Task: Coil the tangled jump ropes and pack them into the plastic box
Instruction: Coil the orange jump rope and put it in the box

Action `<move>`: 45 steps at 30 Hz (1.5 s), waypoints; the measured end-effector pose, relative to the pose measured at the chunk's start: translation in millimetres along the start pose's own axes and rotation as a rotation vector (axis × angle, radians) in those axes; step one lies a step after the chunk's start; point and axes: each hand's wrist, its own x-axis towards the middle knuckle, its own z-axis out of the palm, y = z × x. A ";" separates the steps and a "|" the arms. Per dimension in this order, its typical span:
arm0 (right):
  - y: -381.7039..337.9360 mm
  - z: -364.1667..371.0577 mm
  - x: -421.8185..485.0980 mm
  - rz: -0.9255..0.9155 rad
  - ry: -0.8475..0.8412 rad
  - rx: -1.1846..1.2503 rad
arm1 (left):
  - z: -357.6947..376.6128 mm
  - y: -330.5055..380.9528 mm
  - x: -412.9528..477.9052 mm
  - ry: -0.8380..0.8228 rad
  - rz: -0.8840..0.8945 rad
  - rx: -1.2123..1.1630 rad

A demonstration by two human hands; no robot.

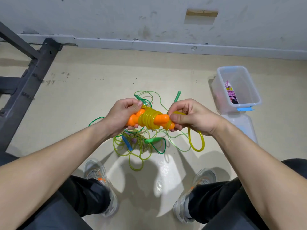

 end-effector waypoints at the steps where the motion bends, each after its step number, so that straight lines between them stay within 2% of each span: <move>1: 5.0 0.3 0.9 0.003 0.013 0.065 | -1.3 1.0 0.3 0.013 0.013 0.012; 4: 16.9 4.4 3.0 0.003 0.065 0.221 | -4.8 3.9 2.3 0.038 0.065 0.057; 7: 19.6 11.1 2.7 0.022 0.122 0.269 | -6.7 5.1 3.1 0.045 0.115 0.081; 17: 18.7 26.3 5.7 0.054 0.340 0.201 | -7.3 11.3 2.7 0.039 0.154 0.079; 20: 25.1 32.0 8.4 0.093 0.382 0.105 | -4.5 12.7 2.1 0.024 0.196 0.189; 25: 37.6 39.4 14.9 0.039 0.456 0.085 | -4.5 18.0 1.1 0.082 0.248 0.326; 28: 35.4 32.2 15.6 0.085 0.396 -0.088 | -3.2 19.1 1.8 0.096 0.279 0.481; 31: 25.6 22.6 14.7 0.193 0.295 -0.386 | -0.3 13.0 1.3 0.050 0.254 0.606; 33: 20.6 17.6 15.2 0.238 0.277 -0.476 | 0.1 8.7 1.1 0.003 0.230 0.658; 40: 24.6 28.2 22.6 0.394 0.223 -0.474 | -4.9 10.0 5.9 -0.120 0.324 1.007; 45: 22.3 32.9 22.1 0.462 0.205 -0.225 | -1.5 5.3 5.6 -0.145 0.287 1.076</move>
